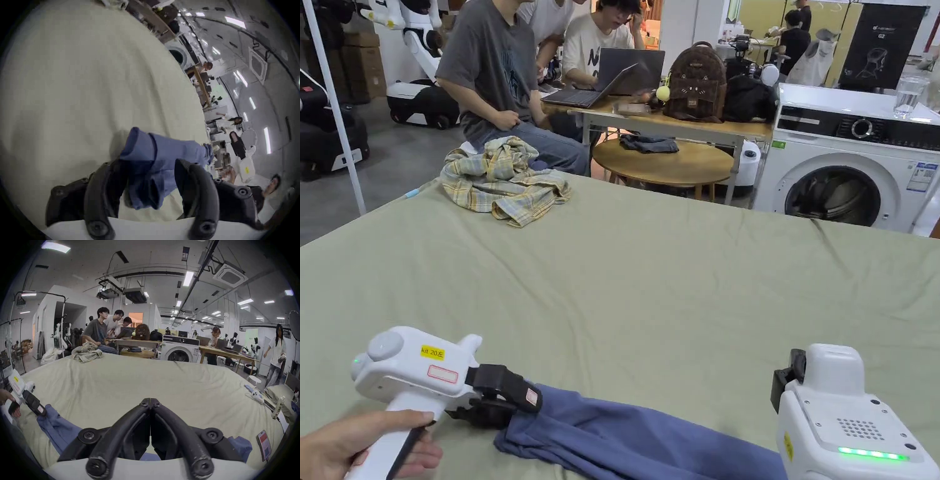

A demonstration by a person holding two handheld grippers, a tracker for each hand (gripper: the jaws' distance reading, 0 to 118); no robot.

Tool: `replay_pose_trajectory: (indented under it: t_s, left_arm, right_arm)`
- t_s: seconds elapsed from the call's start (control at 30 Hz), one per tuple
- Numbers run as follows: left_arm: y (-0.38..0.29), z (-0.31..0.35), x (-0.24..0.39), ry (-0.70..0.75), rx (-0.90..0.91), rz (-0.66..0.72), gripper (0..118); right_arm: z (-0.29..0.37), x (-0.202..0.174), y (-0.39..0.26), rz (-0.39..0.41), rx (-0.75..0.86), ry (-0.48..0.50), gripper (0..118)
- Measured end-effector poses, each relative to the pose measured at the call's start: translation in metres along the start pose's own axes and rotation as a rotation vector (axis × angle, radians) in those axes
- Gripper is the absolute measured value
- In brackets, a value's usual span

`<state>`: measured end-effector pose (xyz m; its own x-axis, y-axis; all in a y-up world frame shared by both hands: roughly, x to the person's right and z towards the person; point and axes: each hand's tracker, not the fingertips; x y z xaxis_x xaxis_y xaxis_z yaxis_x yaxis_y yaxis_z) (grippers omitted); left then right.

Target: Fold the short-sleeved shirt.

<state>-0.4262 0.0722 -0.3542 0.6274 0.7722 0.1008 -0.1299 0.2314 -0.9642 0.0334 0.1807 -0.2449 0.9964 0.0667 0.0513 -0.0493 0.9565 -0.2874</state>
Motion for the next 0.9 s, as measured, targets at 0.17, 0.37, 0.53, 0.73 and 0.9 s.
replay_pose_trajectory:
  t_s: [0.17,0.37,0.53,0.73,0.9]
  left_arm:
    - [-0.014,-0.006,-0.016,-0.215,0.116,0.161,59]
    - [-0.023,-0.017,-0.014,-0.130,0.116,0.072,20]
    - [-0.011,-0.015,-0.017,-0.066,0.146,0.021,8]
    - [-0.024,0.006,0.000,-0.095,0.214,0.017,6]
    - [-0.033,0.030,0.022,-0.122,0.247,0.006,6]
  right_arm:
    - [0.001,0.000,-0.004,0.005,-0.013,0.003,0]
    - [-0.001,-0.002,-0.008,0.005,-0.033,0.009,0]
    - [-0.002,-0.004,-0.013,-0.003,-0.050,0.015,0]
    - [-0.001,-0.003,-0.015,0.001,-0.057,0.022,0]
    - [-0.002,-0.002,-0.011,0.013,-0.050,0.023,0]
